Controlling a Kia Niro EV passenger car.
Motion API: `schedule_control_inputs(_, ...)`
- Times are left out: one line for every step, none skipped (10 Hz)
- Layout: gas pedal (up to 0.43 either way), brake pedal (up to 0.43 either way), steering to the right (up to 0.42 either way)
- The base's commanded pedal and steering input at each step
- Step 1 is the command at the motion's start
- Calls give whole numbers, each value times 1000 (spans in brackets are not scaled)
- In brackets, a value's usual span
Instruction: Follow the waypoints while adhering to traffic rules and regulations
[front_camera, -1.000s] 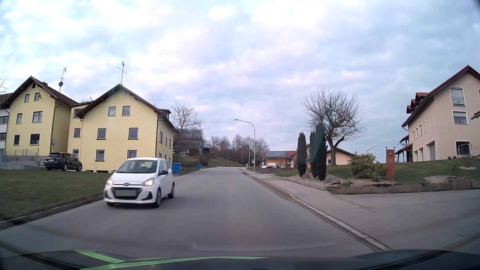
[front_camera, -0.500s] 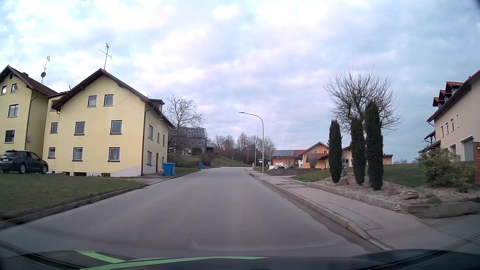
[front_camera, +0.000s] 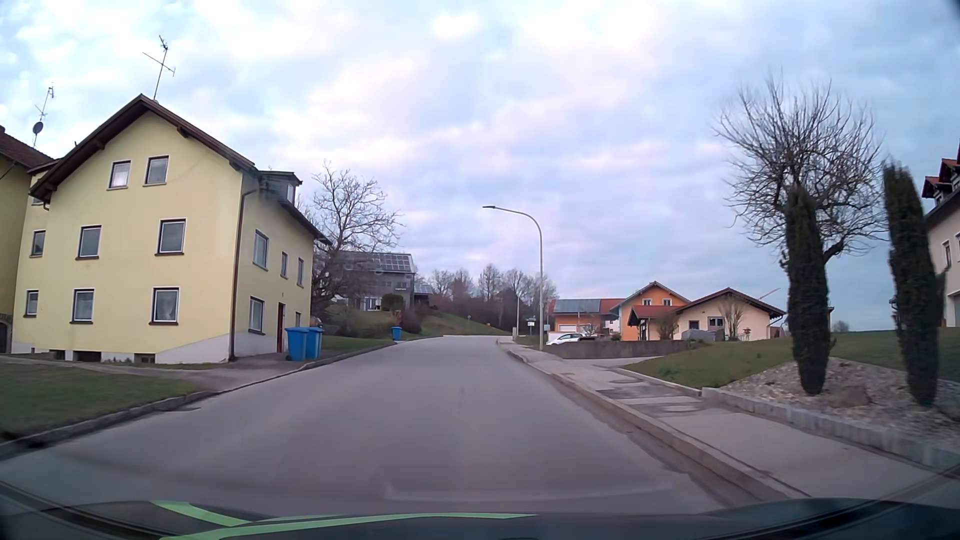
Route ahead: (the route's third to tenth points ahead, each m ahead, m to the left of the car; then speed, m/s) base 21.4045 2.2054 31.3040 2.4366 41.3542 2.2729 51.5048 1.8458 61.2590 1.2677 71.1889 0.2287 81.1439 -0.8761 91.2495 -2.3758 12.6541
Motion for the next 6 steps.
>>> schedule_control_inputs(287,0,-6)
schedule_control_inputs(287,0,-6)
schedule_control_inputs(287,0,-6)
schedule_control_inputs(287,0,-6)
schedule_control_inputs(287,0,-6)
schedule_control_inputs(287,0,-6)
